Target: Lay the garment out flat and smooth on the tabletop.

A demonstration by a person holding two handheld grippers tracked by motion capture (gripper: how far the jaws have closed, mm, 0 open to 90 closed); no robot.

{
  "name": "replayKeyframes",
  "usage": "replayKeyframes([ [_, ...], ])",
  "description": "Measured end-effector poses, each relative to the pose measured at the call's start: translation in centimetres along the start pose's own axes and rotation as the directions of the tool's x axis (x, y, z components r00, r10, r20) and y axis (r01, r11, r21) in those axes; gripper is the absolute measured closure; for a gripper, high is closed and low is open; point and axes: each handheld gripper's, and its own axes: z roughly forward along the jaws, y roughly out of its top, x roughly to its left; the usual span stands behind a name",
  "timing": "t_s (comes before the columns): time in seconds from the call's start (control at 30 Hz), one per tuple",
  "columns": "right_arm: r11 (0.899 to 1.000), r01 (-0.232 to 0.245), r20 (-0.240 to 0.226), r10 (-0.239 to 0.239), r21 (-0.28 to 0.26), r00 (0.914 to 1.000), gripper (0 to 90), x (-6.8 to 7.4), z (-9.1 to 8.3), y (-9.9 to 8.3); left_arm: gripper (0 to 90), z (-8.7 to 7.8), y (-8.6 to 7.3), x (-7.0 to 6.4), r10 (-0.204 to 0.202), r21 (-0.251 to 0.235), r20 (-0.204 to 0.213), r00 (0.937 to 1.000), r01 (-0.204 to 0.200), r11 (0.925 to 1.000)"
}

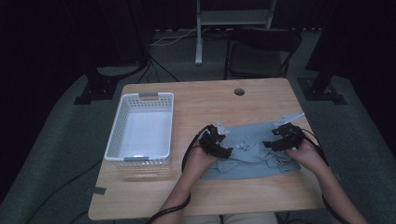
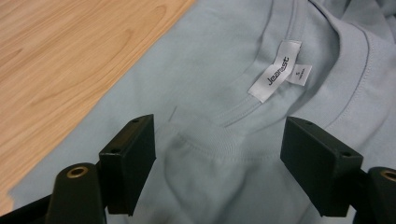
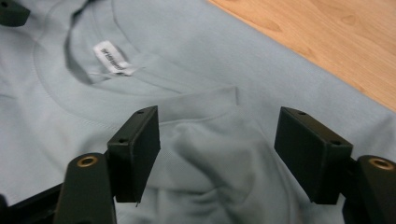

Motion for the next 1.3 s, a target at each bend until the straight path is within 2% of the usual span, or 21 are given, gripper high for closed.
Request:
replayKeyframes([
  [0.03,1.0,0.002,-0.014,-0.002,0.004,0.9999,30.5,-0.1,0.3,0.0,27.4,0.2,0.1,0.0,-0.001,0.007,0.005,1.0,0.001,1.0],
  [0.13,1.0,0.008,-0.037,-0.008,0.006,0.9993,30.9,-0.2,1.0,-0.1,27.5,0.7,-0.1,0.2,-0.009,0.023,-0.015,0.9998,0.01,0.9997],
  [0.23,0.999,0.019,-0.016,-0.018,0.03,0.9997,33.2,-0.2,1.5,-0.4,30.1,1.0,-0.6,0.5,-0.023,0.033,-0.026,0.9994,0.023,0.9992],
  [0.3,0.999,0.021,-0.004,-0.021,0.049,0.9998,35.3,-0.3,1.8,-0.7,32.2,1.1,-1.0,0.8,-0.054,0.022,-0.002,0.9986,0.054,0.9983],
  [0.4,0.999,0.017,-0.002,-0.017,0.048,0.9999,44.1,-0.4,1.8,-1.1,36.1,1.1,-1.2,0.9,-0.071,0.003,0.004,0.9975,0.071,0.9975],
  [0.47,0.998,0.037,-0.002,-0.036,0.046,0.9993,52.7,-0.3,1.7,-1.2,40.6,1.0,-1.3,0.7,-0.065,-0.005,0.005,0.9979,0.065,0.9979],
  [0.6,0.995,0.092,0.008,-0.092,0.051,0.9957,62.8,0.2,1.3,-1.3,49.6,0.9,-1.4,0.3,-0.065,-0.013,-0.006,0.9979,0.065,0.9978],
  [0.73,0.991,0.124,0.028,-0.125,0.04,0.9917,70.2,0.5,0.7,-1.4,65.6,0.7,-1.5,0.3,-0.056,-0.026,-0.012,0.9984,0.056,0.9981],
  [0.87,0.993,0.113,0.016,-0.113,0.024,0.9934,79.4,0.4,0.0,-1.4,78.5,0.1,-1.5,0.3,-0.03,-0.034,-0.018,0.9994,0.029,0.999],
  [1.0,0.996,0.094,0.004,-0.094,-0.009,0.9956,81.3,0.2,-1.1,-1.5,80.9,-0.7,-1.3,-0.1,-0.01,-0.042,-0.039,0.9992,0.008,0.9991],
  [1.13,0.996,0.074,-0.016,-0.075,-0.04,0.9971,82.9,0.0,-2.1,-1.5,84.1,-1.5,-1.3,-0.4,0.004,-0.046,-0.035,0.9994,-0.005,0.9989],
  [1.3,0.995,0.073,-0.034,-0.075,-0.066,0.9966,83.7,0.1,-3.3,-1.9,85.7,-2.4,-1.5,-0.5,-0.011,-0.074,-0.031,0.9995,0.009,0.9973],
])
